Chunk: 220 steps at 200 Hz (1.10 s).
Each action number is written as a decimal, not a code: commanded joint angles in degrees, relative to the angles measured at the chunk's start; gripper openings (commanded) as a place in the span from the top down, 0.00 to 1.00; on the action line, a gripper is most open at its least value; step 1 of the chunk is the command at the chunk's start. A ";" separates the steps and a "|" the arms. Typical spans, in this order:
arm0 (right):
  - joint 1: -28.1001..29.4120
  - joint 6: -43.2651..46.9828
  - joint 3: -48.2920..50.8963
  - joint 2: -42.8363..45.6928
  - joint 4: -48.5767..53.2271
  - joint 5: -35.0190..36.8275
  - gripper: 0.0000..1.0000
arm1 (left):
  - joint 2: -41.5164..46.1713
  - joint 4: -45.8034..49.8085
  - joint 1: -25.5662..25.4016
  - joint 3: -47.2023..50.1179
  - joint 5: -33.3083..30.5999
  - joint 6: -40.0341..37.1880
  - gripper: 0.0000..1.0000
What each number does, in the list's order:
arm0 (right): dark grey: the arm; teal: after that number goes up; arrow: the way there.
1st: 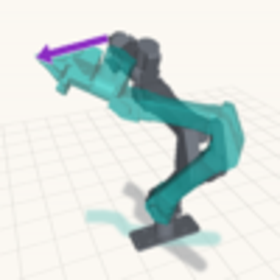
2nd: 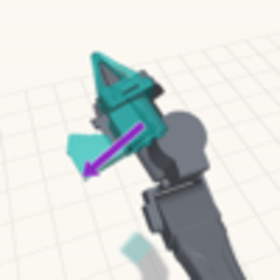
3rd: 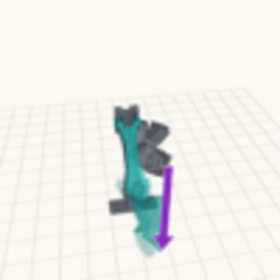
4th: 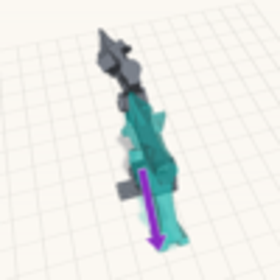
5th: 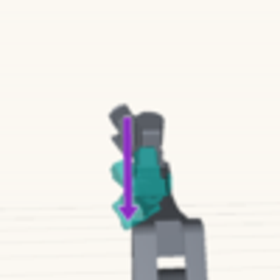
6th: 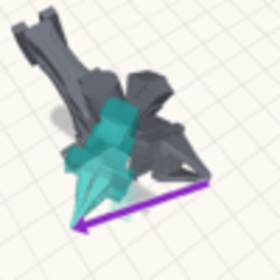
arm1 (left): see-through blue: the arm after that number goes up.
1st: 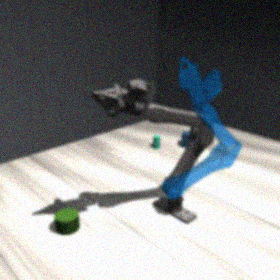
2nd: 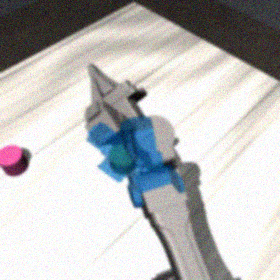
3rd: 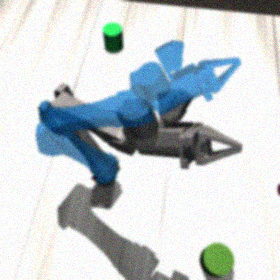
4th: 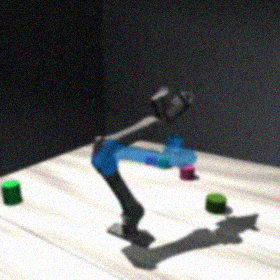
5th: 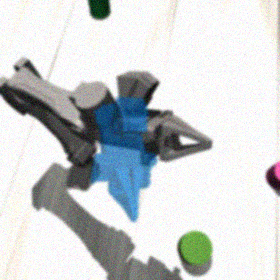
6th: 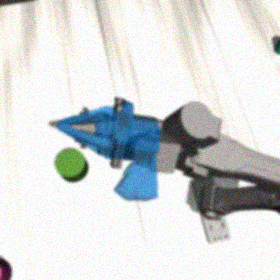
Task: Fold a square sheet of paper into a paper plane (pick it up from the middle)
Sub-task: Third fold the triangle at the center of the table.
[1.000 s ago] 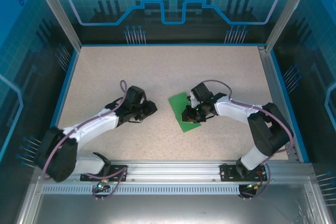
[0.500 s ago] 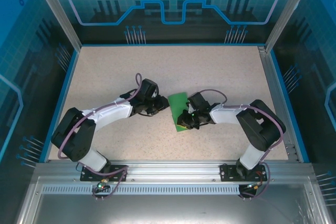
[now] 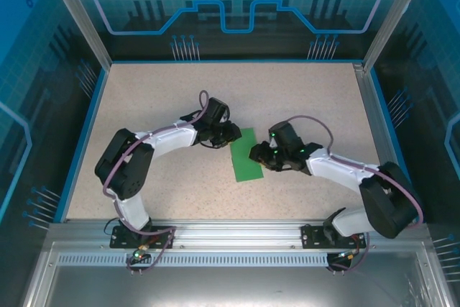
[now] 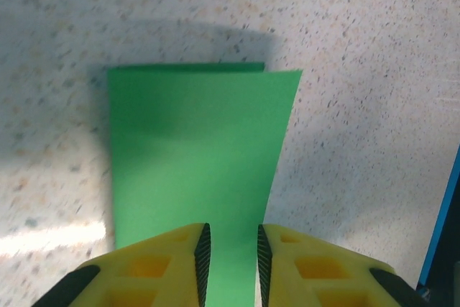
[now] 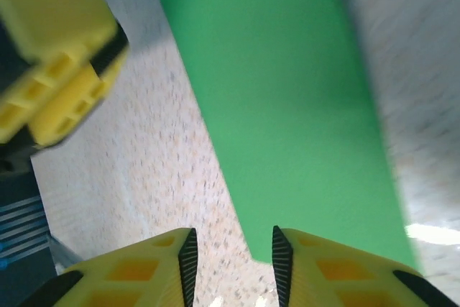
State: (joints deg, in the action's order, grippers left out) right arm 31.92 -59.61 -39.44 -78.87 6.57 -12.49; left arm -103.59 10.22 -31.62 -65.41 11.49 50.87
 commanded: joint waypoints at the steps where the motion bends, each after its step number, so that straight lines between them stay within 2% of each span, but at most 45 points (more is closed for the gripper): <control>1: -4.89 9.60 -0.66 -1.30 7.74 -4.10 0.64 | -3.77 2.43 0.61 -3.25 0.93 -1.69 0.73; 69: -7.58 15.86 -4.26 -9.33 8.24 -10.34 0.61 | -8.30 3.22 1.68 -3.76 -0.50 -2.65 0.74; 176: -7.16 16.90 -7.50 -17.82 5.62 -12.33 0.57 | -11.45 3.72 2.27 -0.89 -0.52 -4.64 0.73; 220: -6.09 16.04 -7.72 -19.13 2.65 -16.01 0.60 | -11.37 2.79 2.28 0.10 0.10 -4.38 0.73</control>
State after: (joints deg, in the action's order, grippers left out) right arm 25.02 -43.44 -46.15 -96.14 12.80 -24.01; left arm -113.14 10.46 -29.45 -67.72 11.92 47.59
